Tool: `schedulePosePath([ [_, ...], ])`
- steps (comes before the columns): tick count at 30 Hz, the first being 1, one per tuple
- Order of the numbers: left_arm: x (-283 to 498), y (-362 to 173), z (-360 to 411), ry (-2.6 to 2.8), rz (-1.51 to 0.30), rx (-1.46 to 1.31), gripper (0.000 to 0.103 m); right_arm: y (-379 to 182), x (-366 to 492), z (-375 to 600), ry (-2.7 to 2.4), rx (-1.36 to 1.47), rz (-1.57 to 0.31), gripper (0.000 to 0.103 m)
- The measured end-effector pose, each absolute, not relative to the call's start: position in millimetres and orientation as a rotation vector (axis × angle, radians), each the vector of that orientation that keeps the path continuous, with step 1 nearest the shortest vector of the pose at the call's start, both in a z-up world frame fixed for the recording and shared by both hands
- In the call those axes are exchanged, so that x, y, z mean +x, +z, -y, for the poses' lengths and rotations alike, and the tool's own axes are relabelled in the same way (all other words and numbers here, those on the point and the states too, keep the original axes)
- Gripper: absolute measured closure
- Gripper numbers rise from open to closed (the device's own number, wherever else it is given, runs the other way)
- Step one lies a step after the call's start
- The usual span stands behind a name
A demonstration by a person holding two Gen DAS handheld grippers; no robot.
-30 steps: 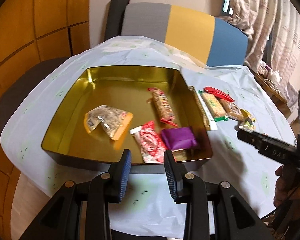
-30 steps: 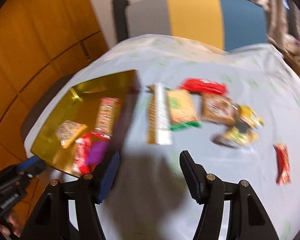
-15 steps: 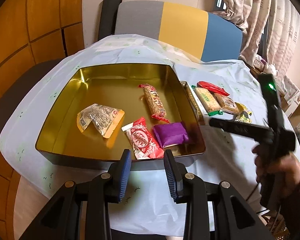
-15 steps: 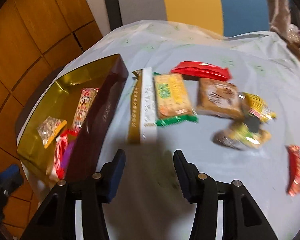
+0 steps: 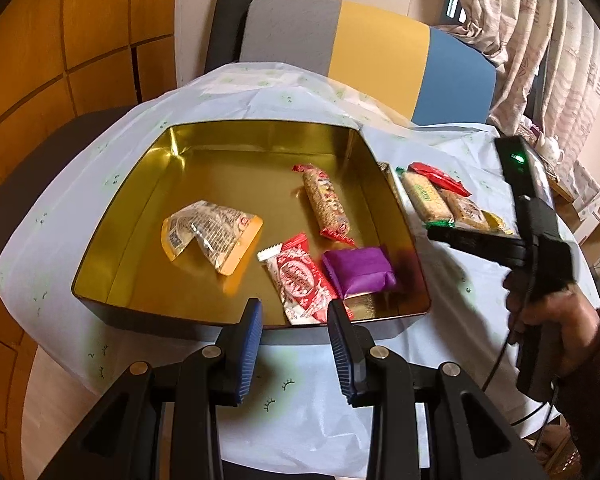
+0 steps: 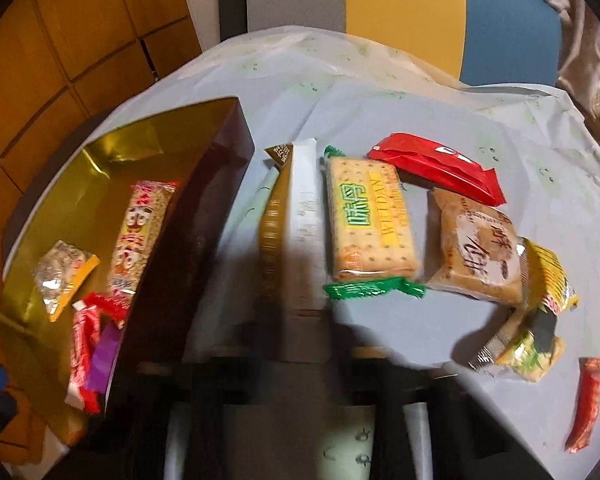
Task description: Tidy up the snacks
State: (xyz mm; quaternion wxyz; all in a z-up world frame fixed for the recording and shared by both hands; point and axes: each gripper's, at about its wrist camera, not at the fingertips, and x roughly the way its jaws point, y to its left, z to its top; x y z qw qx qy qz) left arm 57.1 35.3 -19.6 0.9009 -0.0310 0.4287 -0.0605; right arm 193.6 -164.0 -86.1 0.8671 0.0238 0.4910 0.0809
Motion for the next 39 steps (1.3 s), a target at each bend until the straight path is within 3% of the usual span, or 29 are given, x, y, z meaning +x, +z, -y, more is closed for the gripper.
schedulePosePath([
  [10,49.4,-9.8,-6.3,-0.205,-0.871,-0.012,0.069,-81.2,150.8,200.4,0.219,0.149,-1.032,0.101],
  [12,47.6,-9.5,-4.7,-0.208,-0.872,-0.008,0.069,-83.9,158.0,196.8,0.229,0.164,-1.039,0.087],
  [14,47.8,-10.3,-5.9,-0.206,-0.876,-0.010,0.069,-87.0,168.3,189.5,0.233,0.178,-1.040,0.049],
  [15,48.7,-10.9,-7.0,-0.202,-0.879,-0.012,0.069,-88.0,172.6,185.7,0.243,0.196,-1.036,0.045],
  [19,53.2,-14.5,-12.3,-0.188,-0.892,-0.028,0.069,-90.2,192.1,166.0,0.230,0.147,-1.024,0.047],
  [21,54.8,-15.8,-14.4,-0.186,-0.895,-0.034,0.069,-94.6,203.4,157.9,0.220,0.096,-1.035,0.063],
  [23,56.9,-16.5,-15.2,-0.186,-0.897,-0.035,0.069,-94.6,208.0,151.4,0.208,0.036,-1.028,0.068],
  [24,57.4,-16.1,-14.9,-0.186,-0.896,-0.033,0.069,-93.0,207.7,150.9,0.207,0.019,-1.030,0.074],
  [25,58.1,-15.3,-14.1,-0.190,-0.894,-0.030,0.069,-91.3,206.0,152.3,0.201,0.010,-1.027,0.103],
  [31,61.2,-10.5,-1.1,-0.234,-0.884,-0.021,0.069,-97.1,169.2,180.2,0.189,-0.039,-1.082,0.103],
  [37,52.1,-8.8,9.9,-0.256,-0.880,-0.004,0.069,-86.5,160.1,193.3,0.232,0.098,-1.040,0.102],
  [39,51.8,-9.6,7.6,-0.251,-0.883,-0.006,0.069,-86.4,170.5,184.3,0.253,0.114,-1.027,0.094],
])
